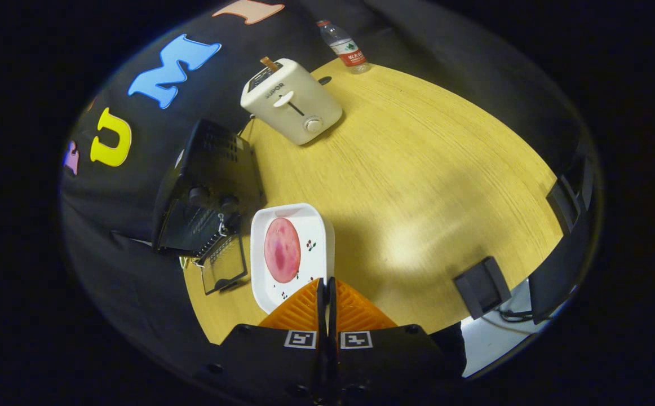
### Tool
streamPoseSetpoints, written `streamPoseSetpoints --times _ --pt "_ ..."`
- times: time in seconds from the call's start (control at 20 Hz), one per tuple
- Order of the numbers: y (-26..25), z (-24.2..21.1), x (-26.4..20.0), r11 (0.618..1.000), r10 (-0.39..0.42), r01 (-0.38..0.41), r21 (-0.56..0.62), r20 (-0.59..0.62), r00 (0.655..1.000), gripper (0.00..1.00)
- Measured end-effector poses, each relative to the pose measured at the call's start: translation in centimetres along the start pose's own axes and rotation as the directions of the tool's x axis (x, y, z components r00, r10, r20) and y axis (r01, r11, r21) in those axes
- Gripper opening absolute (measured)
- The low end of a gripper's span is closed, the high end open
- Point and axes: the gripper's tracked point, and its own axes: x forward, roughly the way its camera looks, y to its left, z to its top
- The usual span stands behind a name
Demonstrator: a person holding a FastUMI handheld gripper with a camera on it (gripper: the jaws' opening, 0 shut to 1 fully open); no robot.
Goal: Open the toaster oven, put the food inside, and close the toaster oven door.
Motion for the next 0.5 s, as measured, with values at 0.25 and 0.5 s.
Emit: streamPoseSetpoints --times 0.25,0.5 --pt "5.3 -4.4 -0.3 0.994 0.086 -0.088 0.072 0.03 0.996 0.02" --pt "10.9 -7.5 0.2 0.987 0.147 -0.148 0.064 0.019 0.989 0.02"
